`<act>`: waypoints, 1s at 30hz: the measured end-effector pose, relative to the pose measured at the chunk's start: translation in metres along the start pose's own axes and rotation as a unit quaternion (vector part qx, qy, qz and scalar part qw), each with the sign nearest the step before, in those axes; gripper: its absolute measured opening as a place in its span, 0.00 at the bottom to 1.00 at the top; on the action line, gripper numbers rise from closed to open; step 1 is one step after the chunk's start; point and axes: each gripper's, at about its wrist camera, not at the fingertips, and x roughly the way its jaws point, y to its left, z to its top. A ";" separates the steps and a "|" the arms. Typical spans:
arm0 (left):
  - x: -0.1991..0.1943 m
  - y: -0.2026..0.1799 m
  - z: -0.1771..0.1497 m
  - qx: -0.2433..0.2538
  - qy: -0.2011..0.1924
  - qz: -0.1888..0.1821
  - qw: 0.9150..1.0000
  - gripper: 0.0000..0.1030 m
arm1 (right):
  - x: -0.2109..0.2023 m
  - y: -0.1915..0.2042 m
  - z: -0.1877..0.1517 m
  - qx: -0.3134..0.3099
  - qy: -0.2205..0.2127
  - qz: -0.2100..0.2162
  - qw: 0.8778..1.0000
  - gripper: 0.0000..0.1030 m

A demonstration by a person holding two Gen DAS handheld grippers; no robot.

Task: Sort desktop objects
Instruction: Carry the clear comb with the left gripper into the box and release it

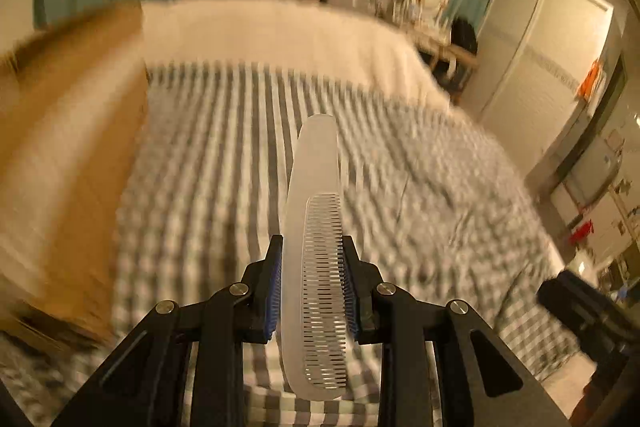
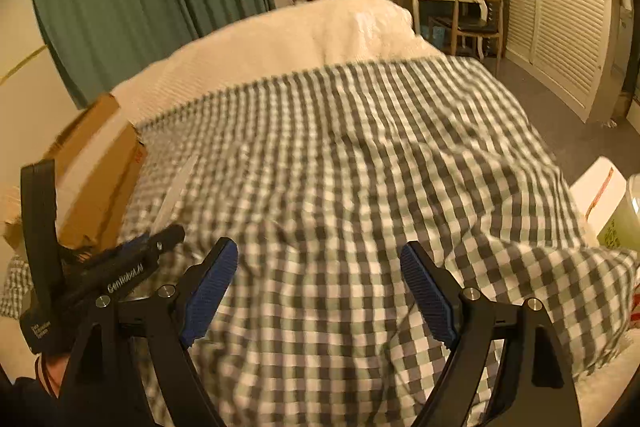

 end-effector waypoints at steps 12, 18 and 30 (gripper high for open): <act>-0.125 0.113 0.079 -0.073 -0.090 0.125 0.985 0.26 | -0.086 0.136 0.071 -0.074 -0.095 0.115 0.986 0.83; -0.092 0.174 0.070 -0.093 -0.038 0.138 0.985 0.27 | -0.064 0.210 0.071 -0.116 -0.079 0.124 0.982 0.84; -0.133 0.162 0.076 -0.110 -0.106 0.129 0.980 1.00 | -0.059 0.221 0.083 -0.089 -0.094 0.068 0.989 0.98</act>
